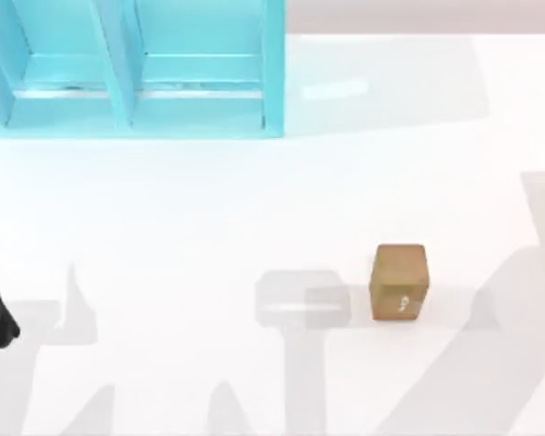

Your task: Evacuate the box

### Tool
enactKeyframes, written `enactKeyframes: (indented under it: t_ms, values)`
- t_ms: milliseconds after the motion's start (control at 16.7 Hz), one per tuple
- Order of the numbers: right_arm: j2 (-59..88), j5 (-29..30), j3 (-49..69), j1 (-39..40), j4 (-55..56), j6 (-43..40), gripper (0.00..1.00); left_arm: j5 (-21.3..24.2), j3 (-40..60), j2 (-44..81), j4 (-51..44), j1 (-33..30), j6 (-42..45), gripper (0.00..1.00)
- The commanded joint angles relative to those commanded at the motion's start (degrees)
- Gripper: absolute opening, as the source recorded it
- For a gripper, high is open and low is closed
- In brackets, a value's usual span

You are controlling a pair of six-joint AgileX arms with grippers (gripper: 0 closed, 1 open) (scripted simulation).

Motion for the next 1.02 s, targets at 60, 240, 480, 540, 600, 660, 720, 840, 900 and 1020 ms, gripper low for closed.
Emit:
enactKeyframes:
  t_ms: [60,240,480,540,600,660,720,840,900,1020]
  values:
    - [0.00,0.00,0.00,0.00,0.00,0.00,0.70,0.00,0.00,0.00,0.00,0.00,0.00,1.00]
    - [0.00,0.00,0.00,0.00,0.00,0.00,0.47,0.00,0.00,0.00,0.00,0.00,0.00,1.00]
    - [0.00,0.00,0.00,0.00,0.00,0.00,0.17,0.00,0.00,0.00,0.00,0.00,0.00,1.00]
    - [0.00,0.00,0.00,0.00,0.00,0.00,0.10,0.00,0.00,0.00,0.00,0.00,0.00,1.00]
    - [0.00,0.00,0.00,0.00,0.00,0.00,0.02,0.00,0.00,0.00,0.00,0.00,0.00,1.00]
    - [0.00,0.00,0.00,0.00,0.00,0.00,0.00,0.00,0.00,0.00,0.00,0.00,0.00,1.00]
    - [0.00,0.00,0.00,0.00,0.00,0.00,0.00,0.00,0.00,0.00,0.00,0.00,0.00,1.00]
    - [0.00,0.00,0.00,0.00,0.00,0.00,0.00,0.00,0.00,0.00,0.00,0.00,0.00,1.00]
    - [0.00,0.00,0.00,0.00,0.00,0.00,0.00,0.00,0.00,0.00,0.00,0.00,0.00,1.00]
    - [0.00,0.00,0.00,0.00,0.00,0.00,0.00,0.00,0.00,0.00,0.00,0.00,0.00,1.00]
